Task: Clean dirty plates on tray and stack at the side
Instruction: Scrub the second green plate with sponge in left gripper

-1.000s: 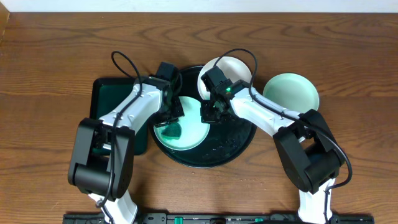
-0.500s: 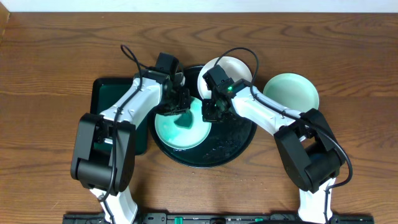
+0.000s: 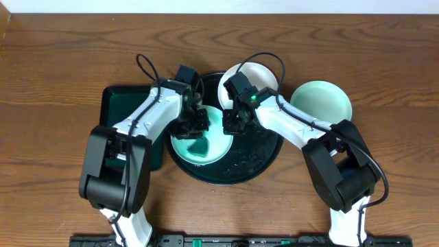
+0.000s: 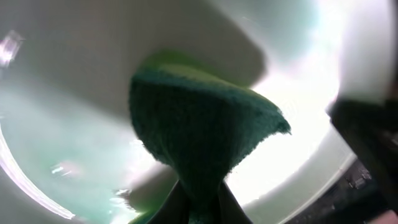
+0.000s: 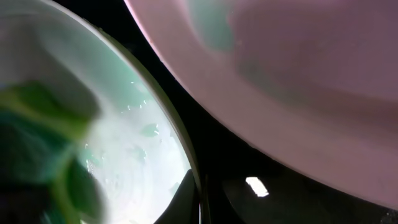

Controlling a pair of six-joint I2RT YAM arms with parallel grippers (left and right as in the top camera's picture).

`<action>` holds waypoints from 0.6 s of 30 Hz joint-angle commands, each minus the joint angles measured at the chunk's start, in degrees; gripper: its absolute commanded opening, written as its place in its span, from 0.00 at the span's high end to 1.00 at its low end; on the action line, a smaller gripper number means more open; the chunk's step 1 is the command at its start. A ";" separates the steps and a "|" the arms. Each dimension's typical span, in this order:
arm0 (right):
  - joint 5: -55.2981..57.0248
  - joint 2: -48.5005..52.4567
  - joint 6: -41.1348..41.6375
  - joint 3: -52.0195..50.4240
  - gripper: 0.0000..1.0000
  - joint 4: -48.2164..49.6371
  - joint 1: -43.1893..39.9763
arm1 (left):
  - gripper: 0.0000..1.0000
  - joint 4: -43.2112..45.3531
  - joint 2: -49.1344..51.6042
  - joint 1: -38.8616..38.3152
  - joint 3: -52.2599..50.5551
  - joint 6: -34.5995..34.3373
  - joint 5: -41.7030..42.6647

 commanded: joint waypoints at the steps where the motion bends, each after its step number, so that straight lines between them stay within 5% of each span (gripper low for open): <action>1: 0.81 1.97 -0.52 0.26 0.99 0.52 0.31 | 0.93 3.19 -0.61 -0.46 -0.74 4.00 1.51; 4: 0.83 1.97 -0.52 0.26 0.99 0.50 0.28 | 0.93 6.69 -0.61 -0.46 -0.74 -9.14 -19.30; 7: 0.83 1.97 -0.52 0.26 0.99 0.46 0.28 | 0.93 7.08 -0.59 -0.46 -0.74 -16.35 -30.10; 18: 0.87 1.97 -0.57 0.26 0.99 0.44 0.28 | 0.93 4.24 -0.59 -1.31 -0.96 -11.96 -3.26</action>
